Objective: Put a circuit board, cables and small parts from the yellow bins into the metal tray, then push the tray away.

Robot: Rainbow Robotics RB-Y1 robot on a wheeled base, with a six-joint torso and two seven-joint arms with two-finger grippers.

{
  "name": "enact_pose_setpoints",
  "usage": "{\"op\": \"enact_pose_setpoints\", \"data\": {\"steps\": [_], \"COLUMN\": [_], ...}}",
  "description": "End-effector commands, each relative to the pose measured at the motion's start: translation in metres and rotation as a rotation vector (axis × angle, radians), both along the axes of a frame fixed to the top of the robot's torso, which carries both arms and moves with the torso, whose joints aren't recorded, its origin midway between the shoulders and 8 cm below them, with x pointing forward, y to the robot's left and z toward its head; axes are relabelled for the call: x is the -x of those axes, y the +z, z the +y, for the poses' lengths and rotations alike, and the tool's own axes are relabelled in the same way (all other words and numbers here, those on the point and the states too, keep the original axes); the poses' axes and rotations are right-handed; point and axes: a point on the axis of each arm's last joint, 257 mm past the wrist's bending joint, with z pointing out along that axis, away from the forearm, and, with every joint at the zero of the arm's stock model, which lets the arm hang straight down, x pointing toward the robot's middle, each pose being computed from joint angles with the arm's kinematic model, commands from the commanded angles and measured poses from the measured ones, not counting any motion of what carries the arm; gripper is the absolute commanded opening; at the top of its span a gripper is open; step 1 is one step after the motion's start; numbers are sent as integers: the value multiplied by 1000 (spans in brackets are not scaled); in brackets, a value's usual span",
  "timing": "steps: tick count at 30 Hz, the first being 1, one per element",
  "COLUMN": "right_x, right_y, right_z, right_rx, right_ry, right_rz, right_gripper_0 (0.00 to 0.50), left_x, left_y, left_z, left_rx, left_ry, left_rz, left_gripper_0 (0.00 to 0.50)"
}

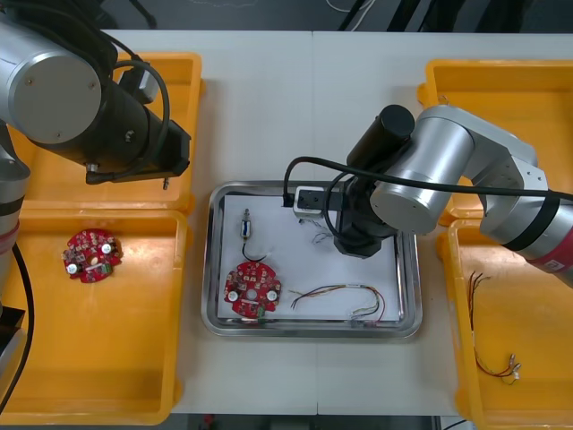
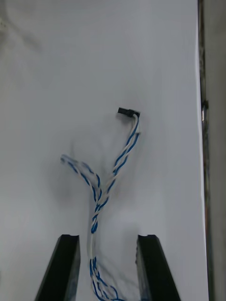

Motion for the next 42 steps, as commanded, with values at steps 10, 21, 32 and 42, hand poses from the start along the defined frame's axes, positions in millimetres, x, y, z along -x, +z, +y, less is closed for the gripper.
{"op": "enact_pose_setpoints", "data": {"steps": [10,21,32,42], "right_x": [-11,4,41,47], "right_y": [24,68,123,182], "right_z": [16,12,-32,-35], "right_rx": [-17,-47,17,-156], "right_ry": [22,5,-168,-298], "right_rz": [-54,-56,-31,-179], "right_gripper_0": [500,500,500,500], "left_x": [2,3,3,3], "left_y": [7,7,7,7], "left_z": [14,12,12,12], "left_rx": [-15,-11,-10,-9], "left_ry": [33,32,31,31], "left_rz": [-23,-21,-21,-20], "left_gripper_0": [0,0,0,0]}}
